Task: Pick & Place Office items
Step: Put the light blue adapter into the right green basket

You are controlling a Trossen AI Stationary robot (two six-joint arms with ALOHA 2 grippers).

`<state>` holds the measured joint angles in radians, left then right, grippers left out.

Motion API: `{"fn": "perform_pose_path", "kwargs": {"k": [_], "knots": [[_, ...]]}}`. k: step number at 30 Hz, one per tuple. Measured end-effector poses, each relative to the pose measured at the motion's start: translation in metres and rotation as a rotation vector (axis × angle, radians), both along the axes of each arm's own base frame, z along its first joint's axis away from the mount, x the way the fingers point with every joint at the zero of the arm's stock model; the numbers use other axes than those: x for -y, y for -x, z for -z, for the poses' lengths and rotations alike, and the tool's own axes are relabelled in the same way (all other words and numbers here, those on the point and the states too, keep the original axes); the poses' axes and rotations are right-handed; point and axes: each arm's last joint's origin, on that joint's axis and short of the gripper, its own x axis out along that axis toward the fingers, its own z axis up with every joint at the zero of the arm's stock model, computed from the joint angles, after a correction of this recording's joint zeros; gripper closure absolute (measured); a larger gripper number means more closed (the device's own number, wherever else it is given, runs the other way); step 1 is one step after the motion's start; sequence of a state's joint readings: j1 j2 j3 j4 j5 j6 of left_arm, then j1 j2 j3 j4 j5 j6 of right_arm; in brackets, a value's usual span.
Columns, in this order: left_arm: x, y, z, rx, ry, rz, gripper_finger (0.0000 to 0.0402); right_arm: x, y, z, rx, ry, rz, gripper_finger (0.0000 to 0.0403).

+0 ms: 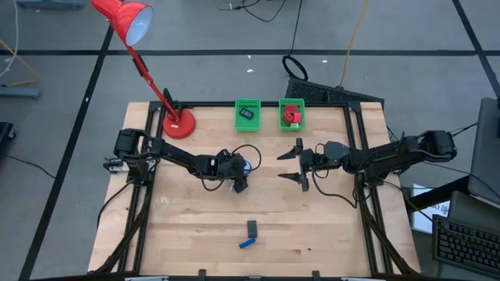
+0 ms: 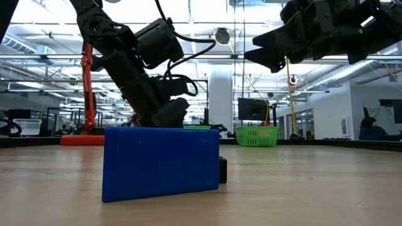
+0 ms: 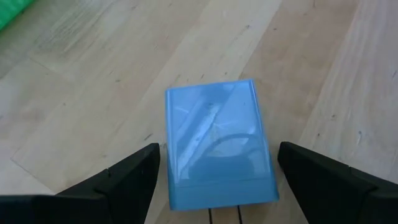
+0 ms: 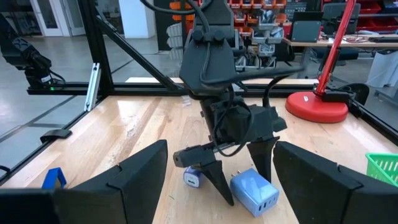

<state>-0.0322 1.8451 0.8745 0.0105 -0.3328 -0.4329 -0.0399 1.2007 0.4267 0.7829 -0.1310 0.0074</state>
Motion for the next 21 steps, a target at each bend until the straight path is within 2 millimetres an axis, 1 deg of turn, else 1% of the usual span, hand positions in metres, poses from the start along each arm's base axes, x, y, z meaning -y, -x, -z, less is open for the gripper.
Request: {"fn": "perform_pose_path", "kwargs": {"k": [6,9,11,17,19,21], "knots": [[-0.0001,0.0,-0.0014,0.002,-0.007,0.009,0.0067,0.0,0.0,0.0001,-0.002,0.0,0.0,0.0124],[-0.0001,0.0006,-0.0011,-0.004,-0.005,0.009,0.0077,0.0,0.0,0.0001,-0.002,0.0,0.0,0.0124],[0.0,0.0006,-0.0011,-0.005,-0.004,0.01,0.0094,-0.0001,0.0,0.0001,-0.002,0.0,0.0,0.0124],[0.0006,0.0007,-0.0009,-0.005,0.003,0.017,0.0165,0.0,0.0,0.0001,-0.002,0.0,0.0,0.0124],[0.0008,0.0007,-0.0009,-0.005,0.003,0.017,0.0181,0.0,0.0,0.0001,-0.002,0.0,0.0,0.0124],[0.0011,0.0008,-0.0008,-0.006,0.002,0.017,0.0189,0.0,0.0,0.0001,-0.002,0.0,0.0,0.0124]]}}
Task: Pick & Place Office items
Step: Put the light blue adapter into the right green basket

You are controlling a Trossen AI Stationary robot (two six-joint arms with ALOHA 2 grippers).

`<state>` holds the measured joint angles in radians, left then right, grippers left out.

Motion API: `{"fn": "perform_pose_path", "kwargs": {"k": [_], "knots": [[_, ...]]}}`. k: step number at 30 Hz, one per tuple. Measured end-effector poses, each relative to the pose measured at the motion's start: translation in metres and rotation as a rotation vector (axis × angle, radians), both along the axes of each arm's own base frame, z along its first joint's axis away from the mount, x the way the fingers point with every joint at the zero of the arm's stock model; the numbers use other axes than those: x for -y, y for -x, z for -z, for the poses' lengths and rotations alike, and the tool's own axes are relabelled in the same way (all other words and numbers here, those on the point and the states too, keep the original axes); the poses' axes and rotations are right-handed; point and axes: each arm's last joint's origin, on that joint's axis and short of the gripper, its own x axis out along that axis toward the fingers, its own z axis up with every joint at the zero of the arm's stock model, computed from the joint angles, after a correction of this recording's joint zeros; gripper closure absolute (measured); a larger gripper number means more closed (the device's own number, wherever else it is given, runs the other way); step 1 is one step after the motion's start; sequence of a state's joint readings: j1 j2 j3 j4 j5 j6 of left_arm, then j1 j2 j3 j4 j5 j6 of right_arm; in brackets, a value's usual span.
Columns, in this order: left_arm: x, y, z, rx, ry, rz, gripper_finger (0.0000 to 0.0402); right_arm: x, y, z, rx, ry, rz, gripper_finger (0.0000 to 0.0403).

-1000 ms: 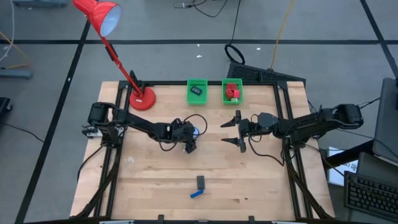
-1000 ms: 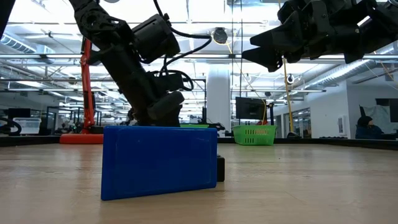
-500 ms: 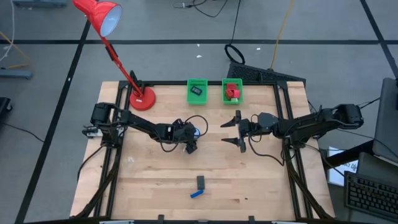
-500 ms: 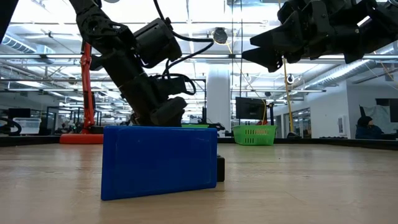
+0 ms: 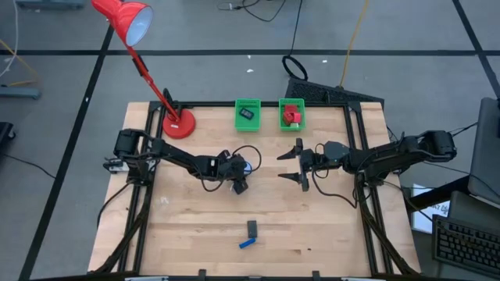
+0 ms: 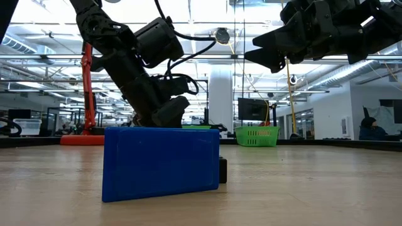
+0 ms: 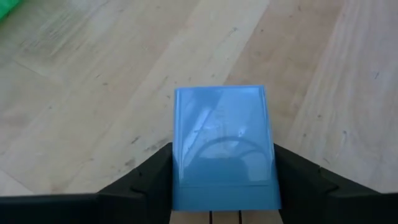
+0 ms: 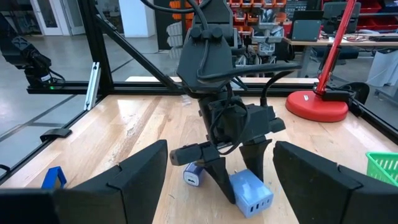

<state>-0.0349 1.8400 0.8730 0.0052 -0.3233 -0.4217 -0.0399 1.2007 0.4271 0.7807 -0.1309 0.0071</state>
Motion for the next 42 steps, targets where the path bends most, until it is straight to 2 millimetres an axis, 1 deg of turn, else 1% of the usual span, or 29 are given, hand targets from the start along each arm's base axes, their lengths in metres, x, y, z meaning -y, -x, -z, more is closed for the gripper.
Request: {"fn": "perform_pose_path", "kwargs": {"k": [3,7,9,13,16,22,27,30,34,39,42], "knots": [[0.0,0.0,0.0,0.0,-0.004,-0.002,0.0179,0.0,0.0,0.0,0.0,0.0,0.0,0.0124],[0.0,0.0,0.0,0.0,-0.004,-0.011,0.0129,0.0,0.0,0.0,0.0,0.0,0.0,0.0124],[0.0,0.0,0.0,0.0,-0.006,-0.015,0.0112,0.0,0.0,0.0,0.0,0.0,0.0,0.0124],[0.0,0.0,0.0,0.0,-0.007,-0.015,0.0104,0.0,0.0,0.0,0.0,0.0,0.0,0.0124],[0.0,0.0,0.0,0.0,-0.006,-0.015,0.0118,0.0,0.0,0.0,0.0,0.0,0.0,0.0124],[0.0,0.0,0.0,0.002,0.002,-0.008,0.0189,0.0,0.0,0.0,0.0,0.0,0.0,0.0124],[0.0,0.0,-0.002,0.018,0.014,-0.021,0.0191,0.0,0.0,0.0,-0.001,0.0,0.0,0.0124],[0.0,0.001,-0.013,0.055,0.064,-0.019,0.0191,0.0,0.0,0.0,0.0,0.008,0.0,0.0124],[0.004,0.002,-0.038,0.165,0.149,-0.008,0.0191,0.0,0.0,0.001,-0.001,0.042,-0.002,0.0124],[0.022,0.003,-0.071,0.325,0.211,0.099,0.0176,0.0,0.0,0.001,-0.005,0.055,0.014,0.0124],[0.033,0.003,-0.088,0.41,0.224,0.18,0.0178,0.0,0.0,0.002,-0.011,0.096,0.054,0.0124]]}}
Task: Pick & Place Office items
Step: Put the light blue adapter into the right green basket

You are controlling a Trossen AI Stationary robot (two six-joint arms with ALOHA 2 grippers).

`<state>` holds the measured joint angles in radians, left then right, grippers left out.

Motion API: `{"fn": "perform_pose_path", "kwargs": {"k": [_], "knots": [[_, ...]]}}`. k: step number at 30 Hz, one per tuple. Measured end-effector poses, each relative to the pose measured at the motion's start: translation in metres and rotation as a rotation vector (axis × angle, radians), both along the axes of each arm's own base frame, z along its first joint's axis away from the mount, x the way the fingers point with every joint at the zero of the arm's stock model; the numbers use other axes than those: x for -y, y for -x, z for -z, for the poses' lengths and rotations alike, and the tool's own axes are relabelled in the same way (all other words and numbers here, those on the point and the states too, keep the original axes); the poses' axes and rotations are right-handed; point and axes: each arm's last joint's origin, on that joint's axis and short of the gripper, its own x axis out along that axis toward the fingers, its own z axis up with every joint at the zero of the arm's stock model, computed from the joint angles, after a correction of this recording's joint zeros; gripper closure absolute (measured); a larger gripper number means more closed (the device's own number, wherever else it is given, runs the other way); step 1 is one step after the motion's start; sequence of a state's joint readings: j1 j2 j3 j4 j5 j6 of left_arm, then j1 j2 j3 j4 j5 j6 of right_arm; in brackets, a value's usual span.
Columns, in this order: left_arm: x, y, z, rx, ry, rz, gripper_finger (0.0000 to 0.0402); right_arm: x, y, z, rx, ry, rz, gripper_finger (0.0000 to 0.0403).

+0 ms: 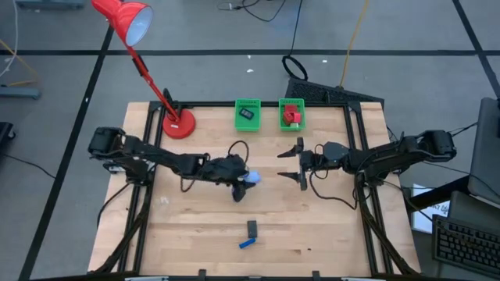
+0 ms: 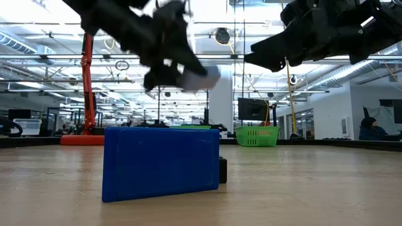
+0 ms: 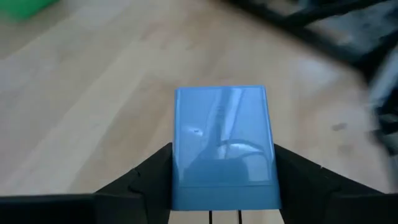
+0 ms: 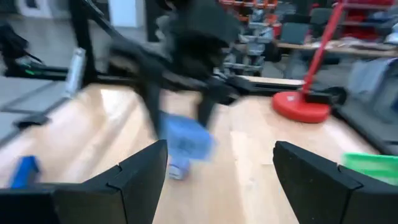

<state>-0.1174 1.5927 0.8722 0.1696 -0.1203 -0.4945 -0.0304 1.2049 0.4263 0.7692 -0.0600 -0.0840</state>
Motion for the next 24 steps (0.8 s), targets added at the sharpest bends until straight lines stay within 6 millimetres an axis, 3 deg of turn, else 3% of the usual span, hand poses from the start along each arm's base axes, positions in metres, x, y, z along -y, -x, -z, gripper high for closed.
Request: {"fn": "perform_pose_path", "kwargs": {"k": [5,13,24], "knots": [[0.015,-0.001,-0.016,0.123,0.027,0.089,0.019,-0.011,-0.001,0.002,-0.005,0.213,-0.017,0.0124],[0.021,-0.001,-0.02,0.164,0.052,0.125,0.0173,-0.041,-0.006,0.001,0.048,0.532,-0.015,0.0124],[0.022,-0.003,-0.024,0.212,0.111,0.131,0.0185,-0.062,-0.044,0.002,0.028,0.609,-0.088,0.0124]]}}
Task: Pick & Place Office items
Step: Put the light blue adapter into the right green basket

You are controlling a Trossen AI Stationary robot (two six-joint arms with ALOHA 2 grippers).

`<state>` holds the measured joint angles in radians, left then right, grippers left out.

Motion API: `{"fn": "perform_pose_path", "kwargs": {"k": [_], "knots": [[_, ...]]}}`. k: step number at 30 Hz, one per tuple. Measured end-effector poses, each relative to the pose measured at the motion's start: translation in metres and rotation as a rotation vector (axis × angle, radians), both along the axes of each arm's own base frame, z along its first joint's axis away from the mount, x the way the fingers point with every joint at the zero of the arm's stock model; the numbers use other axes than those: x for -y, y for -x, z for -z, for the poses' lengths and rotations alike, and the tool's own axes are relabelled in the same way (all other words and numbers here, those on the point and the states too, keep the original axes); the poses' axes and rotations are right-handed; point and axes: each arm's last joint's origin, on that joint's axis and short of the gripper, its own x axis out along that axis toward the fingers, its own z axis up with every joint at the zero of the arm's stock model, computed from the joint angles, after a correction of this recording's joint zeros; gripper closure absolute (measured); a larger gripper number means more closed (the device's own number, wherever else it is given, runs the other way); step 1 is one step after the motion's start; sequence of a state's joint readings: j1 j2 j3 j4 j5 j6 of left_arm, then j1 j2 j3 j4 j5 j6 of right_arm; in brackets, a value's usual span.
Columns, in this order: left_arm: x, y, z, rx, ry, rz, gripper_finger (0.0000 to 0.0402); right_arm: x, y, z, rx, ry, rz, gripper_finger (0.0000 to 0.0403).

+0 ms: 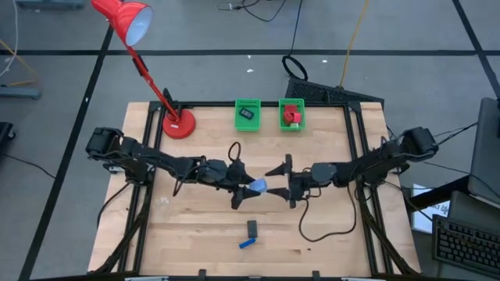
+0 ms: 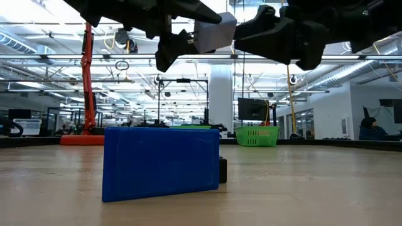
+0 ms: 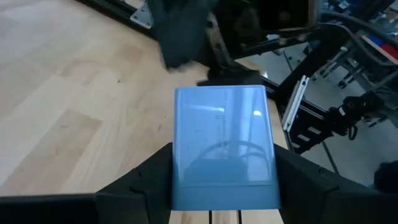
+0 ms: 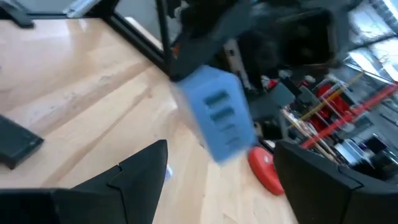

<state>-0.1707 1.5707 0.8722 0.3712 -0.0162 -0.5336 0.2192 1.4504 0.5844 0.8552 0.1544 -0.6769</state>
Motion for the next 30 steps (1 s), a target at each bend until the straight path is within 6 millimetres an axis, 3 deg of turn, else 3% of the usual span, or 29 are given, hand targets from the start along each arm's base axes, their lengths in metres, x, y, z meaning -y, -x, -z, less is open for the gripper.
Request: {"fn": "perform_pose_path", "kwargs": {"k": [4,11,21,26,30], "knots": [[0.0,0.0,0.001,-0.014,0.001,0.0,0.0171,-0.005,-0.015,0.002,-0.008,-0.017,-0.043,0.0124],[0.0,0.001,0.003,-0.037,0.001,0.001,0.019,-0.011,-0.03,0.008,-0.013,0.043,-0.057,0.0134],[0.001,0.002,0.005,-0.06,-0.007,0.0,0.0164,-0.013,-0.032,0.006,0.013,0.044,-0.071,0.0217],[0.001,0.002,0.005,-0.061,0.008,-0.001,0.0189,-0.013,-0.032,0.008,-0.008,0.056,-0.073,0.0263],[0.001,0.002,0.005,-0.064,0.02,-0.004,0.0189,-0.013,-0.032,0.009,-0.01,0.06,-0.074,0.027]]}}
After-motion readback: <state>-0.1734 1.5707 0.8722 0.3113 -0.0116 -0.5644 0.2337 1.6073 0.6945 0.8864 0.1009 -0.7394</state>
